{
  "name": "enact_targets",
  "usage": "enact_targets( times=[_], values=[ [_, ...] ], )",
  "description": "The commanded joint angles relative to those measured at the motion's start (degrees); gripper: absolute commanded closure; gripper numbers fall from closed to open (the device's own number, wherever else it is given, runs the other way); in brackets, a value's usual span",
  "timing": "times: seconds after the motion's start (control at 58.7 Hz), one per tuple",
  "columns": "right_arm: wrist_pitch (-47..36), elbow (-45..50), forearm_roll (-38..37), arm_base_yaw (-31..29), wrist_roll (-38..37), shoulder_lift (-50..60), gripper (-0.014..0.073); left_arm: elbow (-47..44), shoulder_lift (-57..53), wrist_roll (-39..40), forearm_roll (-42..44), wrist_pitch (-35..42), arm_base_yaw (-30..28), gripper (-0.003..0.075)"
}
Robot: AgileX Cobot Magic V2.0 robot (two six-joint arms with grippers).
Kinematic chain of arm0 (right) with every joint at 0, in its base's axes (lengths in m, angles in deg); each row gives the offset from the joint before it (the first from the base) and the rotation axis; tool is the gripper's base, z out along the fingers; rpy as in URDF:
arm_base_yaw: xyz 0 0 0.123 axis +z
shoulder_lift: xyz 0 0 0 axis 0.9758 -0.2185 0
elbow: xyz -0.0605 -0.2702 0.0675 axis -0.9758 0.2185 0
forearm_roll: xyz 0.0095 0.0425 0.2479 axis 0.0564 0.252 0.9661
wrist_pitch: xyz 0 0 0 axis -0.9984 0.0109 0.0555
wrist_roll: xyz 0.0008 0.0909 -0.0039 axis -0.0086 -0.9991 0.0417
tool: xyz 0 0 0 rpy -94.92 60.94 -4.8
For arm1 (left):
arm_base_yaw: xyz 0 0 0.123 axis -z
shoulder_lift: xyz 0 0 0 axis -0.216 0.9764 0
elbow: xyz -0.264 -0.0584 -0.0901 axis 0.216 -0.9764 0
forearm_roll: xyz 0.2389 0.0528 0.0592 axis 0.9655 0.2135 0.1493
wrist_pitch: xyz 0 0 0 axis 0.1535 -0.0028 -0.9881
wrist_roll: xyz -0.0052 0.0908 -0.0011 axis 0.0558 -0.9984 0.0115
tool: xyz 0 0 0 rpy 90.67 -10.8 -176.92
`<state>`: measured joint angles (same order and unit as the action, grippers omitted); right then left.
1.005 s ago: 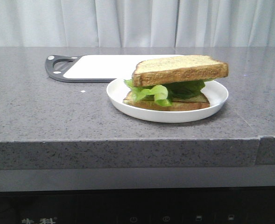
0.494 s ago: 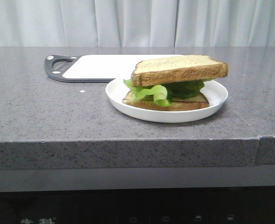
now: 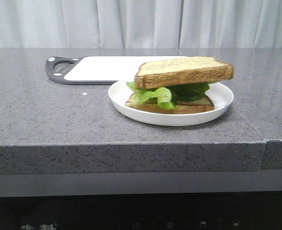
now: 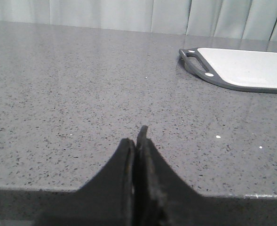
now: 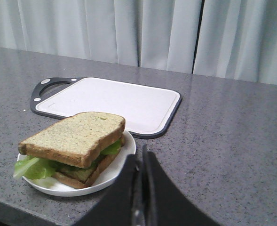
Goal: Left arm grabs bread, right arm adds lettuce
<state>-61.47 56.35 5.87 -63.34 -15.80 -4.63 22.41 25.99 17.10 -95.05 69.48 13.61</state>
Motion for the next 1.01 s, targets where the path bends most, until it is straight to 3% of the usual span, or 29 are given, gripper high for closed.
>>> enact_targets(
  times=[0.0,0.273,0.477,0.545,0.716,0.988],
  values=[
    [-3.9,-1.6,0.3,-0.1,0.5,-0.5,0.0655,-0.4,-1.2,0.1,-0.5,4.9,-0.1,0.0741],
    [-4.4,-1.0,1.2,-0.1,-0.3,-0.5,0.0655,-0.4,-1.2,0.1,-0.5,4.9,-0.1,0.0741],
    [-15.5,8.3,-8.6,-5.1,-12.0,2.4,0.0655,-0.4,-1.1,0.1,-0.5,4.9,-0.1,0.0741],
    [-17.4,12.2,-8.6,-7.8,-13.0,4.8,0.0655,-0.4,-1.1,0.1,-0.5,4.9,-0.1,0.0741],
    [-15.2,19.3,-8.6,-12.8,-13.0,10.3,0.0655,-0.4,-1.1,0.1,-0.5,4.9,-0.1,0.0741],
    [-9.0,21.0,-8.9,-13.3,-10.3,12.3,0.0655,-0.4,-1.1,0.1,-0.5,4.9,-0.1,0.0741]
  ],
)
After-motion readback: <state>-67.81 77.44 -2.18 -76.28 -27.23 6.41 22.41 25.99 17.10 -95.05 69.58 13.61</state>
